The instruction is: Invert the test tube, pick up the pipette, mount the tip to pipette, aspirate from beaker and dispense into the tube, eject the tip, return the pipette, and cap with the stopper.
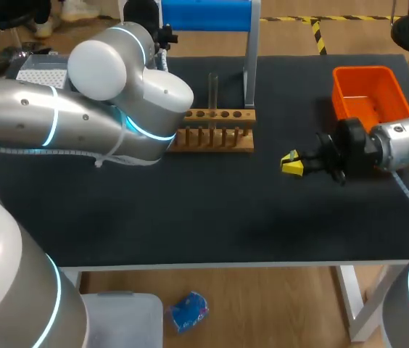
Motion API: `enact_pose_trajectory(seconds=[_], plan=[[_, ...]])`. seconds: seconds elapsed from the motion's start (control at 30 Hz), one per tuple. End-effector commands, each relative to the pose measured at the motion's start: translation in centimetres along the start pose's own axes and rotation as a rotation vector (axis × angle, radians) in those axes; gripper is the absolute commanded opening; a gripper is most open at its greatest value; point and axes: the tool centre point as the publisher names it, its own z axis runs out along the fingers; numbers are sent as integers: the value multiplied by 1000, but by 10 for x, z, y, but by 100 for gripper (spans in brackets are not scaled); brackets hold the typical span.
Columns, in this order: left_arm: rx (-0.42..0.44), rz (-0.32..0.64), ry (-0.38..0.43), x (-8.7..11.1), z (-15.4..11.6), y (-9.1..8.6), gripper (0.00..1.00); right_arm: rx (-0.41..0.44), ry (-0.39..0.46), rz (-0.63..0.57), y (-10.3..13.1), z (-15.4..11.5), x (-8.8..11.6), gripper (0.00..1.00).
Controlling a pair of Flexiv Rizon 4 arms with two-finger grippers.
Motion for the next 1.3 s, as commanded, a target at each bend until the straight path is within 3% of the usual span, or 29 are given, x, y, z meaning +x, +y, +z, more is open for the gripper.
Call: enact_pose_trajectory(seconds=[0.03, 0.47, 1.03, 1.3], plan=[[9, -2, 1, -2, 10, 0, 44, 2, 1, 0, 1, -1, 1, 0], [5, -1, -23, -5, 25, -1, 36, 2, 1, 0, 1, -1, 1, 0], [11, -12, -50, -8, 36, -2, 40, 2, 1, 0, 1, -1, 1, 0], [16, -21, -69, -9, 37, 0, 31, 2, 1, 0, 1, -1, 1, 0]])
